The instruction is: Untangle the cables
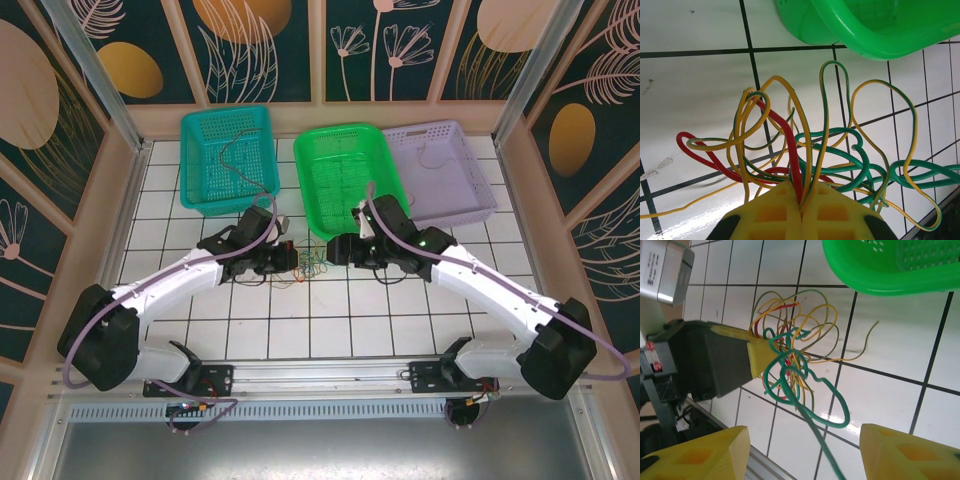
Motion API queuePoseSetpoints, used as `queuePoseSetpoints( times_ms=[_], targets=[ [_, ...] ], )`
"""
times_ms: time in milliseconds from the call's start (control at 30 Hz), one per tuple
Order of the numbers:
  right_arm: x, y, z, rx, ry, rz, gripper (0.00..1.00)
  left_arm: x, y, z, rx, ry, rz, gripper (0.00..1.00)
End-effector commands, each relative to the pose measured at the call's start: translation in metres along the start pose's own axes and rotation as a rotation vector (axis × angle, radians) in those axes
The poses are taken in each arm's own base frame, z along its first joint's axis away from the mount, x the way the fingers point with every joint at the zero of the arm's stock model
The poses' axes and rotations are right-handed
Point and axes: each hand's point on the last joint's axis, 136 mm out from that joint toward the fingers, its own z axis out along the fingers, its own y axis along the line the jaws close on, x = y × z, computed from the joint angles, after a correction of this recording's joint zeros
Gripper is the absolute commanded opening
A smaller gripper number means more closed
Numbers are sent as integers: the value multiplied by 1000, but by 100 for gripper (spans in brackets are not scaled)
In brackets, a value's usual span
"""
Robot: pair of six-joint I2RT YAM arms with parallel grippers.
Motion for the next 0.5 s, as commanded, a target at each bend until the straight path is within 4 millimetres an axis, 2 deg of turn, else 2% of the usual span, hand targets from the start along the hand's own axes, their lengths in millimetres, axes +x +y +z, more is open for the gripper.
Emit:
queuePoseSetpoints(
  times_ms=[0,233,400,467],
  targets=[
    [15,-10,2,54,55,-44,59,-6,-9,-2,9,-11,36,0],
    [8,-9,17,54,62,-68,48,-6,-9,-4,9,-13,42,0],
    [5,-19,20,102,44,-55,20,-7,-7,-5,-5,-19,40,0],
    [2,-29,14,157,17,-46,5,-7,-5,-5,-15,-23,39,0]
  ],
)
